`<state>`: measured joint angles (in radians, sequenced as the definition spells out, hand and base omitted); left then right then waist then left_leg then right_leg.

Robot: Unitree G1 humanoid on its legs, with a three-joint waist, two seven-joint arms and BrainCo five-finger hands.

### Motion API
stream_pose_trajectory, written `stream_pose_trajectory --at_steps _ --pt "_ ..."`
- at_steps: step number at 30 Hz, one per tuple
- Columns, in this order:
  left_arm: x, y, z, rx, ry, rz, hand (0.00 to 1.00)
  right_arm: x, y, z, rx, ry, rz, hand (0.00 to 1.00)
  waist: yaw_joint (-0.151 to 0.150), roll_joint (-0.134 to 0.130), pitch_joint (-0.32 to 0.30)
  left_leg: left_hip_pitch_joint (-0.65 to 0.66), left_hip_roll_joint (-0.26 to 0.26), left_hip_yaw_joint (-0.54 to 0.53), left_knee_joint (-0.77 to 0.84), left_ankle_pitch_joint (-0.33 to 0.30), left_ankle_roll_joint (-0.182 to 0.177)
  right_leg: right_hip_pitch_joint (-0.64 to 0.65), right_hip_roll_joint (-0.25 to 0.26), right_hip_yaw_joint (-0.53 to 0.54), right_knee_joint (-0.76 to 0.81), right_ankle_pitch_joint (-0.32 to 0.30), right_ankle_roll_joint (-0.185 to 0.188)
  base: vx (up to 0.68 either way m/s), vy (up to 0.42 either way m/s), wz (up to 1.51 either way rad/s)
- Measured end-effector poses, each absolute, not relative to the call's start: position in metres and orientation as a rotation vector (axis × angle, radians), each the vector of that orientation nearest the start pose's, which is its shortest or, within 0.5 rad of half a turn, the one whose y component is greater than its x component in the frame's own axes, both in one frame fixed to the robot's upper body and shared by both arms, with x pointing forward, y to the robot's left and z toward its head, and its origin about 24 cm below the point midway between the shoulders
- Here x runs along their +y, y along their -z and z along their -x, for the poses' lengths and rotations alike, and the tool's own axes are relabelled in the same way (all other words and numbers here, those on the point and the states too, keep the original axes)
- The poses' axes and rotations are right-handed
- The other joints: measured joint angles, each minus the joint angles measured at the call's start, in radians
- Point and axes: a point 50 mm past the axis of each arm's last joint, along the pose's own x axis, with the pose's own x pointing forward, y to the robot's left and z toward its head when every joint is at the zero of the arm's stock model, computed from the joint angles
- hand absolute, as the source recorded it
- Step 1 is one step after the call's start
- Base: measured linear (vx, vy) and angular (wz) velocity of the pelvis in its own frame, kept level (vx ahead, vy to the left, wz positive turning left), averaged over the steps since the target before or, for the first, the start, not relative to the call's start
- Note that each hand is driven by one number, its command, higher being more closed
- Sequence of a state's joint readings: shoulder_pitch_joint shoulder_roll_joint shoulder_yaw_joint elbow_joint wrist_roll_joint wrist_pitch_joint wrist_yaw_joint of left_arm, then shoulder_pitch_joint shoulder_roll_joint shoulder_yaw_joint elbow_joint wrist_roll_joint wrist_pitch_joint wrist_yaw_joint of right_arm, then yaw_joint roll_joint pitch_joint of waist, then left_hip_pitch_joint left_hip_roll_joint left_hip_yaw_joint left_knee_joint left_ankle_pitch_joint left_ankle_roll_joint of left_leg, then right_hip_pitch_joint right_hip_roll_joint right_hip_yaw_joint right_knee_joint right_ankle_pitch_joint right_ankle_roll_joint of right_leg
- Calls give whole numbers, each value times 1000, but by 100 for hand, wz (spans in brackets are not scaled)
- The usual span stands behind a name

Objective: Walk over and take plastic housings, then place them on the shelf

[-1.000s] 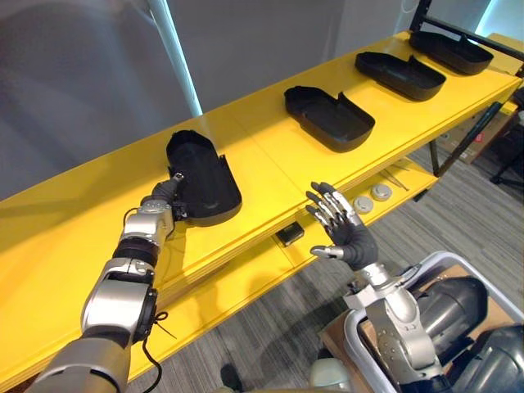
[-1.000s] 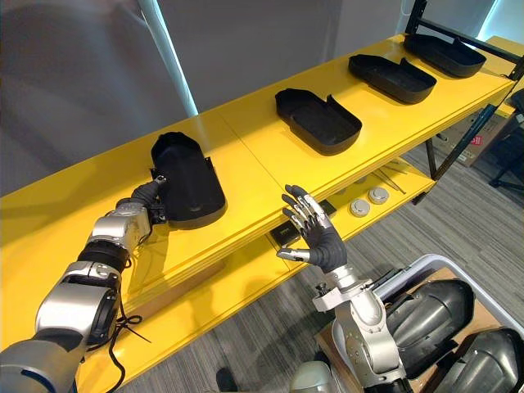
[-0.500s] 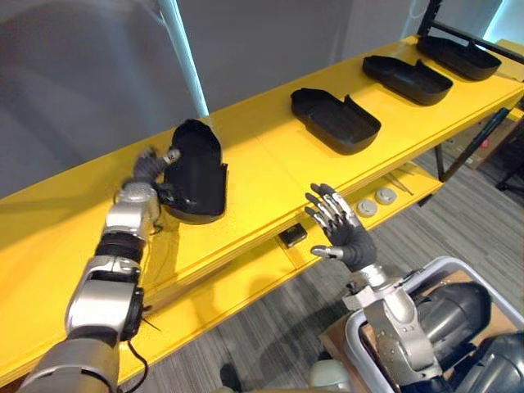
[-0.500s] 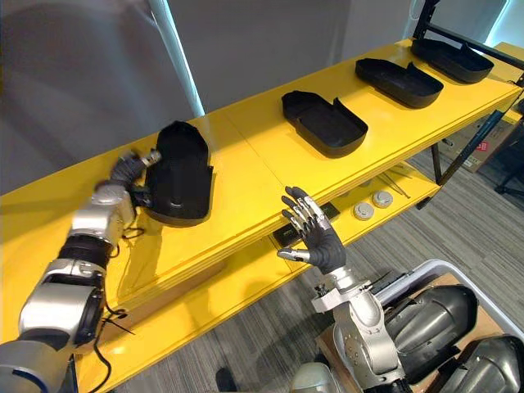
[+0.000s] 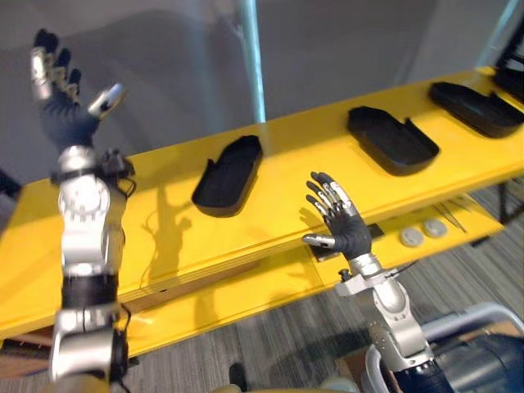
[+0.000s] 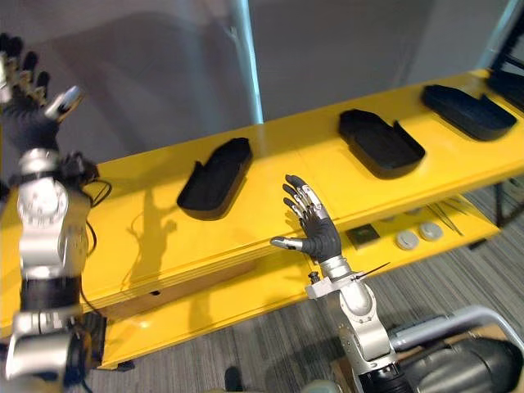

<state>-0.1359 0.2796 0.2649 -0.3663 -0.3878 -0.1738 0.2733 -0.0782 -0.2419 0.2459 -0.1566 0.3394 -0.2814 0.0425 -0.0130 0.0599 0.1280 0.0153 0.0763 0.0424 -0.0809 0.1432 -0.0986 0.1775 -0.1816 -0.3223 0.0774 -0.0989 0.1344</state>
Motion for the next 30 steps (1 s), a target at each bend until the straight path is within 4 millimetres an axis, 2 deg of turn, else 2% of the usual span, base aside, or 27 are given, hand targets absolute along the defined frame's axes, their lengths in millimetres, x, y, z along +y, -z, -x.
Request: stream_pose_trajectory --at_steps 2,4,5,6,10,13,15,17,19,21,25,27,28,30 --pt "244 -162 -216 -624 -412 202 0 -117 -122 -259 -464 -316 -158 0 39 -1 -1 -4 1 -34 -1 10 -4 15 6 -31 -4 -8 -11 -126 -39 44" --pt "248 -145 -203 -566 -463 214 0 -104 -129 -267 -481 -309 -171 0 66 -12 -9 -31 2 -67 -6 15 -11 17 16 -68 -8 -16 -12 -144 -43 51" --pt "250 -142 -199 -559 -480 215 0 -98 -130 -270 -483 -317 -179 0 73 -14 -11 -38 2 -79 -7 16 -12 16 19 -80 -10 -16 -12 -99 -39 50" --pt "252 -137 -190 -542 -496 212 0 -86 -131 -274 -470 -342 -193 0 96 -27 -18 -54 3 -99 -7 21 -18 15 26 -93 -19 -16 -12 -67 -25 32" --pt "251 -124 -174 -505 -515 207 0 -56 -118 -280 -374 -400 -226 0 157 -60 -37 -73 -6 -130 -6 33 -12 18 26 -123 -21 -14 -14 -15 -16 26" --pt "249 -117 -167 -489 -526 218 0 -42 -113 -287 -317 -435 -241 0 173 -68 -40 -87 -15 -160 -6 42 -14 22 26 -151 -22 -14 -15 4 -18 32" --pt "247 -112 -163 -477 -524 232 0 -30 -105 -294 -255 -457 -216 0 199 -68 -38 -87 -20 -174 -6 42 -12 35 27 -172 -28 -14 -14 -1 -21 21" --pt "244 -109 -162 -463 -500 231 0 -18 -99 -297 -206 -470 -195 0 223 -67 -38 -91 -19 -182 -6 42 -13 35 31 -178 -29 -14 -14 -5 -29 16" --pt "238 -106 -165 -453 -457 237 0 -7 -95 -302 -164 -476 -181 0 226 -67 -37 -109 -21 -209 -6 49 -18 36 38 -202 -33 -15 -14 -10 -41 33" --pt "226 -97 -171 -416 -375 239 0 6 -90 -310 -100 -458 -171 0 246 -65 -31 -122 -21 -228 -6 59 -24 36 44 -224 -37 -14 -15 -9 -32 25" --pt "205 -87 -178 -369 -240 294 0 17 -78 -317 -4 -356 -151 0 276 -50 -12 -120 -21 -234 -5 63 -20 44 48 -232 -39 -14 -15 1 -23 7" --pt "195 -83 -181 -348 -188 313 0 17 -74 -320 26 -290 -135 0 278 -43 2 -120 -23 -244 -5 64 -22 50 48 -244 -40 -14 -15 -23 -6 14" --pt "183 -82 -183 -334 -136 340 0 11 -71 -323 43 -227 -130 0 283 -39 19 -120 -23 -254 -5 64 -23 53 46 -252 -40 -16 -15 -31 3 14" --pt "175 -80 -184 -322 -104 384 0 8 -71 -325 46 -186 -132 0 288 -35 33 -120 -22 -254 -5 60 -23 53 47 -253 -38 -17 -16 -16 1 4"
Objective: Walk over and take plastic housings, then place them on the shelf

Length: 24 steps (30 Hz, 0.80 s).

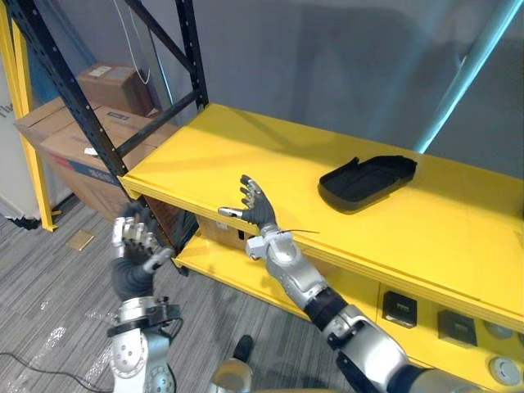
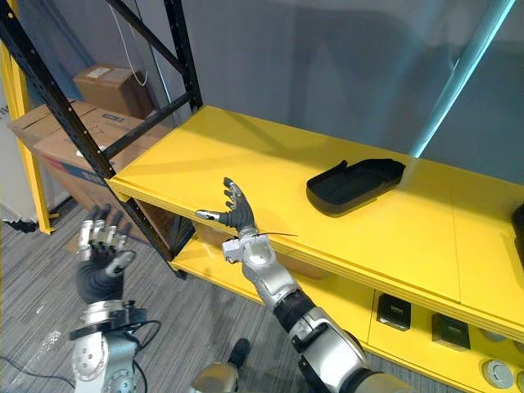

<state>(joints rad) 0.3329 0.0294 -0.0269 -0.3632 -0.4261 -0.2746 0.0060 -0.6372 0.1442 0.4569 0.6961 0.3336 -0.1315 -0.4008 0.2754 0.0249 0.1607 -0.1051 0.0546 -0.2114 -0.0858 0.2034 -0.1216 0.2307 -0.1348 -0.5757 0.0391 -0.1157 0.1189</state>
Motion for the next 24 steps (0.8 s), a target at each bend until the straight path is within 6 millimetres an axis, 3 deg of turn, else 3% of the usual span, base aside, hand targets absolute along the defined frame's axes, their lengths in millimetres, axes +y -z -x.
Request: stream_pose_trajectory --at_steps 6,13,18,24 --pt "153 -76 -186 -269 -19 478 0 -6 -77 -332 7 -25 -94 0 13 20 17 -14 -10 -7 4 -1 0 -16 -20 -31 39 -26 11 4 -8 10" --pt "143 -69 -186 -227 4 542 0 -25 -119 -352 -134 165 -144 0 15 24 31 -53 -26 -2 5 11 6 -81 -67 -43 143 -67 30 50 -27 8" --pt "131 -72 -189 -227 34 602 0 -27 -147 -358 -233 203 -170 0 10 33 70 -49 -37 1 5 8 9 -92 -92 -42 185 -93 34 6 -3 0" --pt "131 -72 -190 -226 27 635 0 -35 -182 -369 -313 264 -214 0 4 51 135 -42 -39 8 5 1 19 -116 -116 -28 245 -125 33 -50 -13 -3"
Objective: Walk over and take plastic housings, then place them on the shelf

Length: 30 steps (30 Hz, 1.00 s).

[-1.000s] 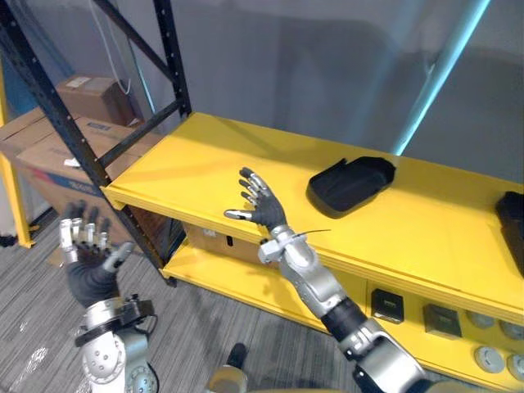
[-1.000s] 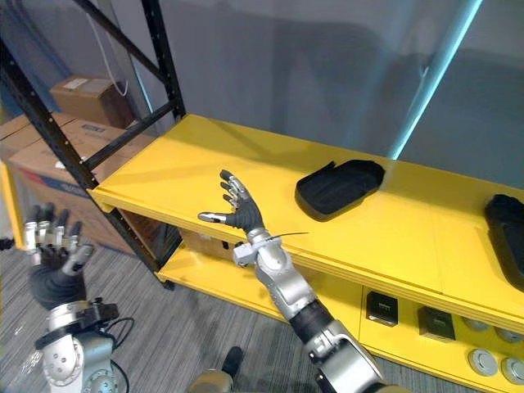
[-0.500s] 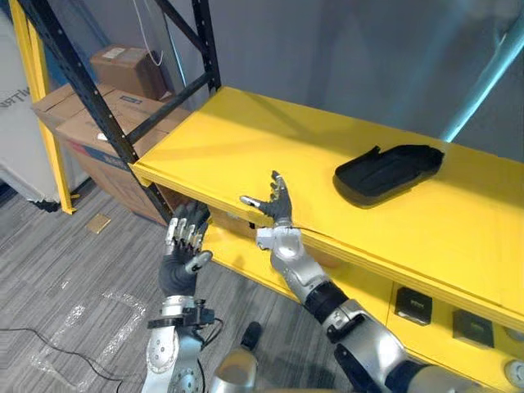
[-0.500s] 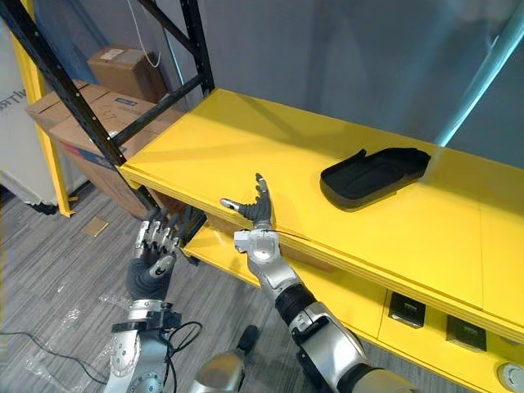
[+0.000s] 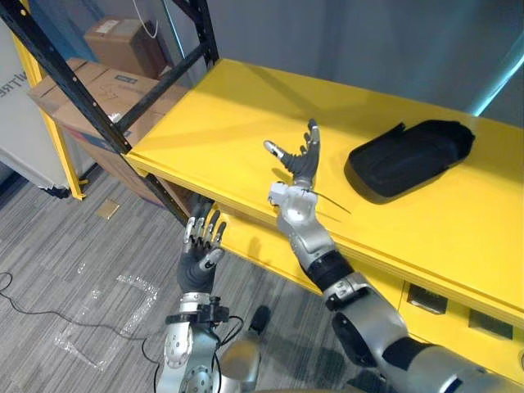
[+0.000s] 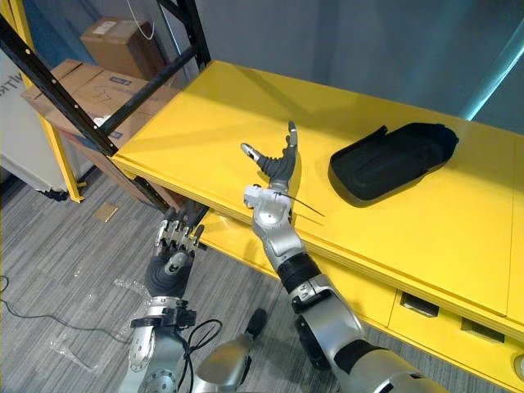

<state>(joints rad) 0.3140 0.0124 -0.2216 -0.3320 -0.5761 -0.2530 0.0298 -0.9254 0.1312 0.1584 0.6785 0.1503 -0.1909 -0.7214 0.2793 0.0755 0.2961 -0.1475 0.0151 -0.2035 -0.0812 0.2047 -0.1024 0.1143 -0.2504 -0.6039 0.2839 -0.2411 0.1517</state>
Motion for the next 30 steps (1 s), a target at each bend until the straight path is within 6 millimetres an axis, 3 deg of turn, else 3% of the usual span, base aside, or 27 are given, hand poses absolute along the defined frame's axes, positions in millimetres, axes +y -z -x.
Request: stream_pose_trajectory --at_steps 6,9,14,23,30 --pt "130 -75 -196 -239 28 647 0 -57 -200 -386 -334 338 -199 0 -14 20 56 -39 -14 -7 41 -1 2 -29 -16 1 38 -11 2 -44 -19 5" --pt "124 -70 -204 -203 48 627 0 -75 -188 -393 -284 400 -151 0 -13 32 67 -66 -10 -8 43 1 0 -55 -13 6 44 -11 1 -30 -15 1" --pt "112 -70 -217 -182 99 605 0 -98 -212 -404 -341 449 -100 0 -14 56 93 -83 6 2 46 4 -4 -86 -1 30 50 -13 -5 -44 -46 -7" --pt "100 -73 -226 -188 125 607 0 -113 -236 -408 -424 490 -80 0 -18 94 141 -84 33 27 54 4 -5 -105 21 61 50 -6 -19 -51 -39 -12" --pt "96 -69 -226 -167 132 605 0 -120 -238 -407 -460 507 -117 0 -38 84 152 -82 39 53 53 5 -6 -128 21 92 69 -6 -22 -43 -17 -11"
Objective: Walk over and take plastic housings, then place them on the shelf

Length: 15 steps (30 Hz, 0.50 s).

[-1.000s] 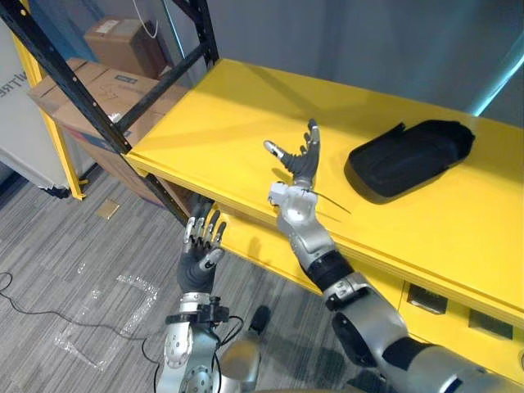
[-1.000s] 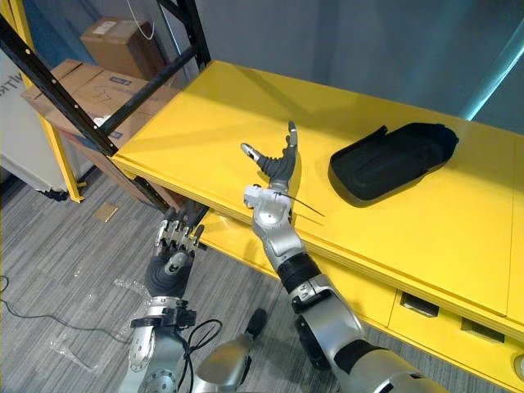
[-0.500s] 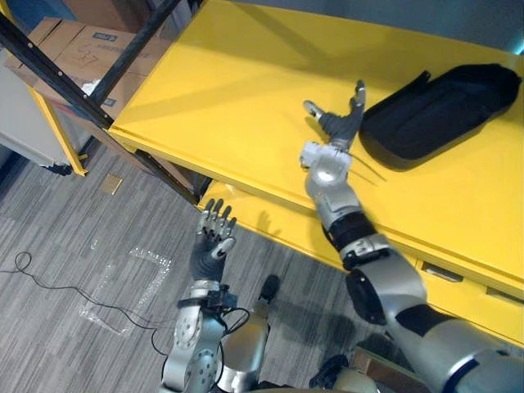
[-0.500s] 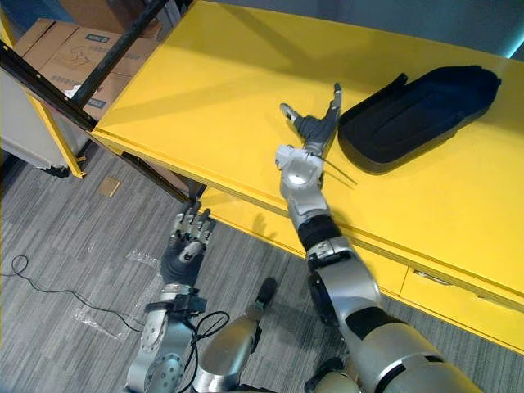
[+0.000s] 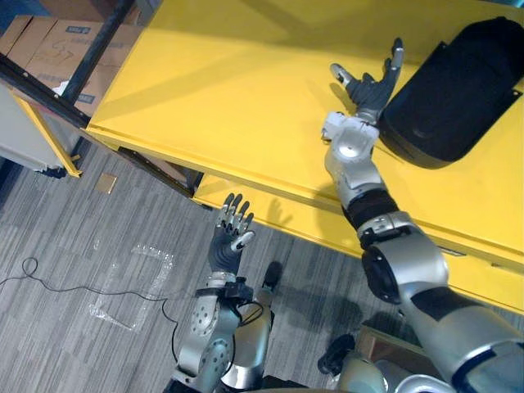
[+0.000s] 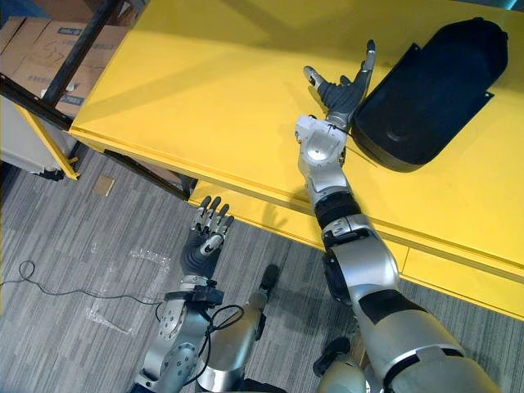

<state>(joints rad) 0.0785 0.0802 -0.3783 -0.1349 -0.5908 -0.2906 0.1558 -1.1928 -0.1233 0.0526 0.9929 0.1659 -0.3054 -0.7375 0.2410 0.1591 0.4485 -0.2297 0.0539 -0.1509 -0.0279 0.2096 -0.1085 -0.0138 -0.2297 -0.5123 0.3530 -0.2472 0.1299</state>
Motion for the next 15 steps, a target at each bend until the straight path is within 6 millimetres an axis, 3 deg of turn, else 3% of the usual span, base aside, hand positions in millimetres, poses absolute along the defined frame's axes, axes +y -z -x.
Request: stream_pose_trajectory --at_steps 5,9,15 --pt "92 -67 -223 -149 137 606 0 -118 -230 -402 -472 421 -150 0 -23 -17 23 39 7 33 -15 0 0 10 -3 33 3 1 -1 -28 -13 -19" --pt "94 -64 -221 -141 144 583 0 -102 -220 -394 -497 285 -113 0 -64 -39 38 63 13 58 -33 1 -1 13 3 56 -6 9 -2 -21 -33 -20" --pt "98 -61 -219 -138 130 575 0 -82 -210 -386 -518 116 -43 0 -82 -49 43 93 25 101 -49 1 -1 25 21 93 -42 36 -5 8 -37 -19"
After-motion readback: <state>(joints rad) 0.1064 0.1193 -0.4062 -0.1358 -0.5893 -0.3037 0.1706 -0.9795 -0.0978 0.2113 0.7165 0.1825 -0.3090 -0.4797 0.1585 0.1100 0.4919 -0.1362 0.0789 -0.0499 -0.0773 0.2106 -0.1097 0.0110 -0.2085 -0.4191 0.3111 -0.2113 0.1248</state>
